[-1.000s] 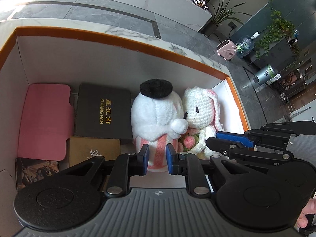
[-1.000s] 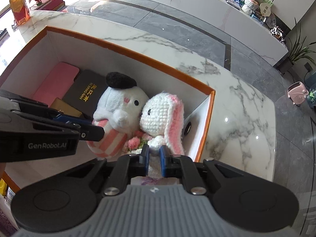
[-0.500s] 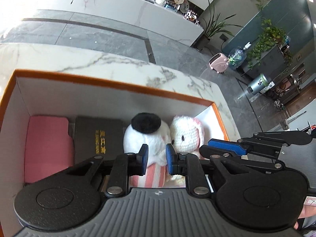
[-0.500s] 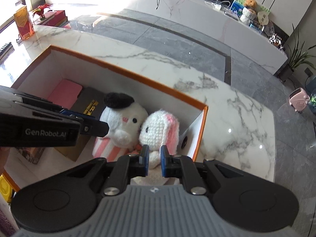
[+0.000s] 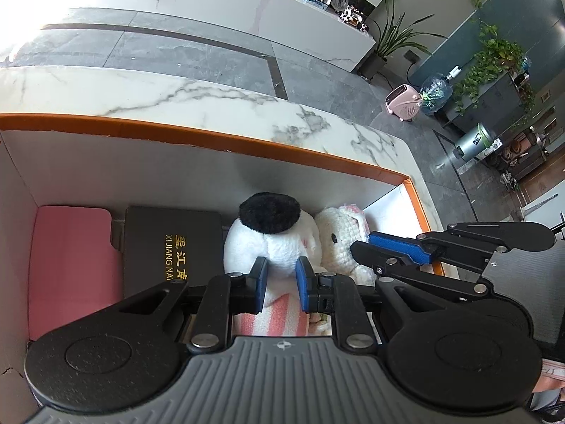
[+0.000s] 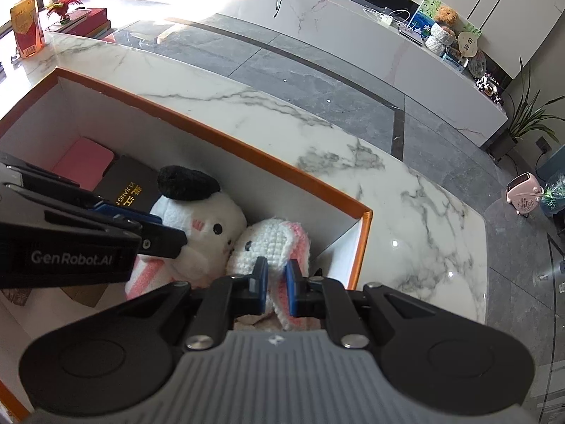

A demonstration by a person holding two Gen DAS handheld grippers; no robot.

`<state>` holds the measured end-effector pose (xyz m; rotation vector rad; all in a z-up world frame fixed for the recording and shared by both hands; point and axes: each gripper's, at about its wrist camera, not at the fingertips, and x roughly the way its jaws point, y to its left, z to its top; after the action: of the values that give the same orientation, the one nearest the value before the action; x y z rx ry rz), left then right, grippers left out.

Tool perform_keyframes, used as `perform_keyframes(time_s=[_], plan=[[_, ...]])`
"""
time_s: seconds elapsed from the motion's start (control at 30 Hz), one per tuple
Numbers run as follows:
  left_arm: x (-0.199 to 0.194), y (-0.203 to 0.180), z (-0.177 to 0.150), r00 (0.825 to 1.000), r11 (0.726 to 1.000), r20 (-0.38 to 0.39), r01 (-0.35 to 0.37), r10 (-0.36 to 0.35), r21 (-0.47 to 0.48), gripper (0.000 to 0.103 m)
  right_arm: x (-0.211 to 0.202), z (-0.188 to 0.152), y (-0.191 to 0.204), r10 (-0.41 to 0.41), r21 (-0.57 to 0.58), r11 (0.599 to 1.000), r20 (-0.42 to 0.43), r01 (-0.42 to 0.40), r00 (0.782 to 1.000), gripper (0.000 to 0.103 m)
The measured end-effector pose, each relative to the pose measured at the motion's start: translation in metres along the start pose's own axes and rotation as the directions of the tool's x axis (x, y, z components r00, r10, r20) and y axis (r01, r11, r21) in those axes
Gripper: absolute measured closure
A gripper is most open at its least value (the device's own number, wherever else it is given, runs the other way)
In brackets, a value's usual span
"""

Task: Organize objects
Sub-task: 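Lower the dog plush and bunny into the orange box and open both tools, then withdraw both tools and move them toward the keychain plush and orange ball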

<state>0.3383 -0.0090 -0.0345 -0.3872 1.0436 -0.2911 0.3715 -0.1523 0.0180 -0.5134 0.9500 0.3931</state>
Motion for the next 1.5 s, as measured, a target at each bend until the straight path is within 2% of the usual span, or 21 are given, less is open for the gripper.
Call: perform_keyframes(time_s=[0.2, 0.3, 0.47, 0.6, 0.73, 0.8, 0.93, 1.03, 1.23, 1.33, 1.43, 1.5], plan=[[-0.003, 0.001, -0.002, 1.000, 1.000, 0.011, 0.005, -0.006, 0.006, 0.082, 0.006, -0.002, 0.007, -0.032, -0.017, 0.999, 0.001, 0.032, 0.999, 0.093], [-0.014, 0.000, -0.004, 1.000, 1.000, 0.024, 0.004, -0.004, 0.005, 0.081, -0.005, -0.004, 0.002, -0.015, 0.019, 1.000, 0.023, 0.014, 1.000, 0.093], [-0.053, -0.017, -0.016, 0.994, 0.995, 0.104, 0.006, -0.017, 0.101, 0.081, -0.043, -0.019, 0.004, -0.009, 0.084, 0.996, 0.100, 0.001, 0.995, 0.092], [-0.088, -0.034, -0.032, 0.987, 0.983, 0.163, -0.013, -0.018, 0.182, 0.081, -0.085, -0.041, 0.020, -0.002, 0.126, 0.992, 0.224, -0.027, 0.975, 0.091], [-0.127, -0.049, -0.055, 0.971, 0.970, 0.238, -0.041, -0.018, 0.241, 0.081, -0.126, -0.069, 0.039, -0.031, 0.140, 0.990, 0.350, -0.020, 0.936, 0.089], [-0.142, -0.052, -0.072, 0.964, 0.963, 0.267, -0.053, -0.019, 0.263, 0.081, -0.145, -0.086, 0.047, -0.020, 0.157, 0.987, 0.401, -0.047, 0.916, 0.072], [-0.166, -0.057, -0.104, 0.952, 0.955, 0.306, -0.073, -0.019, 0.288, 0.080, -0.170, -0.123, 0.065, 0.003, 0.152, 0.985, 0.458, -0.082, 0.889, 0.067], [-0.179, -0.054, -0.126, 0.947, 0.955, 0.320, -0.077, -0.020, 0.288, 0.080, -0.180, -0.149, 0.077, 0.003, 0.133, 0.988, 0.476, -0.075, 0.879, 0.057], [-0.187, -0.045, -0.167, 0.940, 0.943, 0.334, -0.175, 0.074, 0.283, 0.079, -0.173, -0.198, 0.092, 0.012, 0.140, 0.986, 0.472, -0.088, 0.882, 0.056], [-0.186, -0.032, -0.187, 0.941, 0.939, 0.318, -0.211, 0.120, 0.271, 0.077, -0.163, -0.216, 0.099, 0.008, 0.149, 0.985, 0.449, -0.084, 0.893, 0.056], [-0.180, -0.019, -0.204, 0.938, 0.928, 0.292, -0.265, 0.185, 0.261, 0.076, -0.152, -0.228, 0.103, 0.041, 0.171, 0.977, 0.438, -0.128, 0.898, 0.053], [-0.177, -0.011, -0.213, 0.939, 0.928, 0.273, -0.279, 0.210, 0.247, 0.076, -0.144, -0.234, 0.108, 0.043, 0.170, 0.977, 0.429, -0.127, 0.902, 0.053]])
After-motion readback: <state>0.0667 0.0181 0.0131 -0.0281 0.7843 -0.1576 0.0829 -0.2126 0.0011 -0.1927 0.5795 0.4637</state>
